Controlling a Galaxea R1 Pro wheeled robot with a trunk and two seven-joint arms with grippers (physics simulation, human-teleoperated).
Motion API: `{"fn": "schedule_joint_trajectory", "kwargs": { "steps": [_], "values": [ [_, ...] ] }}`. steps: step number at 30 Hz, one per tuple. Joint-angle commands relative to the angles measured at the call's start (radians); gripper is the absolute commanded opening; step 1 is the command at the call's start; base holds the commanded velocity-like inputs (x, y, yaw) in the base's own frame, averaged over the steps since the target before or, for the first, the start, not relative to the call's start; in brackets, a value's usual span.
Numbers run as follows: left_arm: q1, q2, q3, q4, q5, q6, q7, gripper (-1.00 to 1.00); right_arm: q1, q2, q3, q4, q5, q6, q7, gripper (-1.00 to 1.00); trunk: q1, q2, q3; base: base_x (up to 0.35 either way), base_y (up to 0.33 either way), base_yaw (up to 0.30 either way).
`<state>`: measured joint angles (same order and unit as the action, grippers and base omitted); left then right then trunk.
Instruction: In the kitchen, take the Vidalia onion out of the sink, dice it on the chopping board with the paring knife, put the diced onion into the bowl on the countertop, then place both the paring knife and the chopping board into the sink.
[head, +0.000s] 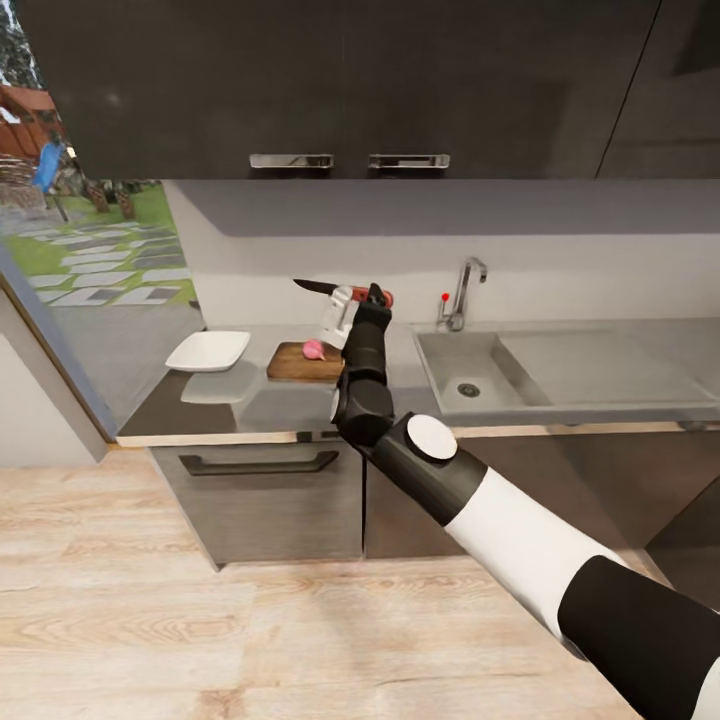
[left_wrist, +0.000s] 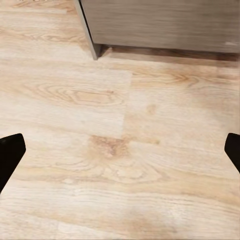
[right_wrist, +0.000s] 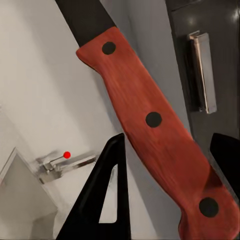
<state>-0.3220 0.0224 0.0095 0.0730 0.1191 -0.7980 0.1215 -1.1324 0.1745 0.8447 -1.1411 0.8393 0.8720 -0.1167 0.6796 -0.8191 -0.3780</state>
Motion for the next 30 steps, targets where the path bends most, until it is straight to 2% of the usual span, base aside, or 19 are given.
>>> {"fn": "schedule_joint_trajectory", "kwargs": {
  "steps": [1, 2, 6, 11, 13, 19, 24, 26, 30],
  "values": [
    [-0.002, 0.000, 0.001, 0.004, 0.004, -0.006, -0.002, 1.00, -0.001, 0.000, 0.006, -0.002, -0.018, 0.005, -0.016, -1.00, 0.000, -0.001, -0.001, 0.170, 0.000, 0.000],
    [-0.002, 0.000, 0.001, 0.004, 0.004, -0.006, -0.002, 1.00, -0.001, 0.000, 0.007, -0.003, -0.026, 0.005, -0.018, -1.00, 0.000, -0.001, -0.001, 0.178, 0.000, 0.000],
    [-0.002, 0.001, 0.001, 0.004, 0.005, -0.006, -0.001, 1.00, -0.001, 0.000, 0.009, -0.006, -0.105, 0.005, -0.040, -1.00, 0.000, -0.001, -0.001, 0.199, 0.000, 0.000],
    [-0.002, 0.001, 0.001, 0.004, 0.005, -0.005, 0.000, 1.00, 0.001, 0.000, 0.010, -0.006, -0.211, 0.003, -0.098, -1.00, 0.000, -0.001, -0.001, 0.247, 0.000, 0.000],
    [-0.002, 0.001, 0.001, 0.004, 0.005, -0.005, -0.001, 1.00, 0.002, 0.000, 0.011, 0.001, -0.241, 0.004, -0.114, -1.00, 0.000, -0.001, -0.001, 0.303, 0.000, 0.000],
    [-0.002, 0.001, 0.001, 0.004, 0.005, -0.006, -0.001, 1.00, 0.008, 0.000, 0.012, 0.009, -0.260, 0.001, -0.124, -1.00, 0.000, -0.001, -0.001, 0.320, 0.000, 0.000],
    [-0.002, 0.001, 0.001, 0.004, 0.005, -0.006, -0.002, 1.00, 0.026, 0.000, 0.032, 0.023, -0.268, -0.001, -0.125, -1.00, 0.000, -0.001, -0.001, 0.325, 0.000, 0.000],
    [-0.002, 0.001, 0.001, 0.004, 0.005, -0.006, -0.002, 1.00, 0.050, 0.000, 0.061, 0.047, -0.270, -0.004, -0.147, -1.00, 0.000, -0.001, -0.001, 0.326, 0.000, 0.000],
    [-0.002, 0.001, 0.000, 0.004, 0.005, -0.006, -0.002, 1.00, 0.062, 0.000, 0.135, 0.072, -0.277, -0.007, -0.239, -1.00, 0.000, -0.001, -0.001, 0.295, 0.000, 0.000]
  ]
}}
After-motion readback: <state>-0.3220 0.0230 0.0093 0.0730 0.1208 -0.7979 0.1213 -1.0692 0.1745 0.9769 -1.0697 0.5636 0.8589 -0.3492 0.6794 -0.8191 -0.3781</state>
